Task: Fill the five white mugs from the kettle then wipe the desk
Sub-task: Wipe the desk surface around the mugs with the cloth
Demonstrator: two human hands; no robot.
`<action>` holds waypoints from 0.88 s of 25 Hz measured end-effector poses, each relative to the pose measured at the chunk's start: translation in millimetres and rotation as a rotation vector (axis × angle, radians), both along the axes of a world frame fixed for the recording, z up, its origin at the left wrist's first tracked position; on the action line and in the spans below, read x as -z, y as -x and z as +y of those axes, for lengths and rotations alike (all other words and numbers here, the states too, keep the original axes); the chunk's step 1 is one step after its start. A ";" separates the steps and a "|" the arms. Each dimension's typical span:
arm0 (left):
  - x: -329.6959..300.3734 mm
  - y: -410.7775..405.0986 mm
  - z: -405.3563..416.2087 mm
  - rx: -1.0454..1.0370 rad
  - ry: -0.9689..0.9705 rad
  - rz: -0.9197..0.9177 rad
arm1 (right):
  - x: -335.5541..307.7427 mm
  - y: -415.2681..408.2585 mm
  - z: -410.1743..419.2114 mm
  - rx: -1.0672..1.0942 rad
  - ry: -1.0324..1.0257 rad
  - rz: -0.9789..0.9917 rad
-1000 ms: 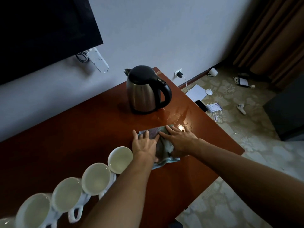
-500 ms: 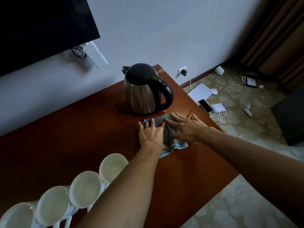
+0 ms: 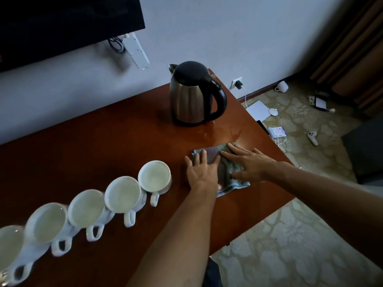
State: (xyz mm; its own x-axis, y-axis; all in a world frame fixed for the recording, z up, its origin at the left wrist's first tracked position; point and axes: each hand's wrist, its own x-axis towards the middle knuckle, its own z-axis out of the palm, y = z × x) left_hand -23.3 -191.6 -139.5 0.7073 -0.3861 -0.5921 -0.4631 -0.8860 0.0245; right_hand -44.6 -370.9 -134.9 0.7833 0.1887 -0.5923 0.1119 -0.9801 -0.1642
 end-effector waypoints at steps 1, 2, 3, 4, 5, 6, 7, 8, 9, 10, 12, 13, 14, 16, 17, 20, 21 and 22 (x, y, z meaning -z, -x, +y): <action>-0.5 10.2 3.4 -0.001 0.002 0.006 | 0.1 10.0 2.6 -0.006 0.007 0.009; -1.2 19.8 6.9 -0.002 0.005 0.009 | 1.1 19.0 5.9 -0.008 0.009 0.012; -1.7 28.5 10.7 -0.005 0.010 0.015 | 1.5 27.2 10.4 -0.006 0.005 0.013; -2.3 37.7 15.0 -0.010 0.018 0.027 | 1.9 35.5 15.6 -0.003 -0.003 0.017; -2.7 47.0 19.8 -0.022 0.025 0.040 | 2.5 43.7 21.1 -0.002 -0.008 0.020; -3.3 54.4 25.5 -0.039 0.027 0.049 | 3.8 50.8 27.2 -0.002 -0.008 0.021; -4.0 60.5 31.0 -0.056 0.028 0.057 | 4.9 57.4 34.0 0.002 -0.004 0.026; -5.1 65.2 35.9 -0.071 0.036 0.067 | 5.6 62.8 41.4 0.005 0.005 0.030; -5.4 70.4 41.6 -0.086 0.051 0.076 | 5.0 68.0 50.1 0.007 0.016 0.031; -5.4 76.8 47.1 -0.102 0.066 0.076 | 3.7 72.6 58.8 0.010 0.022 0.028; -6.3 89.2 62.2 -0.129 0.081 0.053 | 2.6 78.4 75.8 0.017 0.016 0.019; -7.3 95.7 71.0 -0.140 0.084 0.052 | 2.3 80.9 83.9 0.005 0.012 0.023; -7.5 101.9 80.8 -0.149 0.087 0.056 | 3.0 83.7 92.4 -0.020 0.012 0.023; -6.1 111.7 98.1 -0.165 0.096 0.056 | 5.9 90.3 105.8 -0.052 0.012 0.015; -6.2 116.1 105.3 -0.176 0.101 0.055 | 6.7 92.9 111.5 -0.055 0.007 0.019; -9.3 126.4 126.5 -0.229 0.124 0.054 | 5.1 93.7 132.7 -0.081 -0.020 0.022; -9.6 130.3 132.5 -0.251 0.131 0.058 | 4.8 93.5 138.4 -0.107 -0.023 0.019; -9.7 133.9 138.6 -0.270 0.135 0.062 | 4.2 93.7 143.8 -0.131 -0.022 0.020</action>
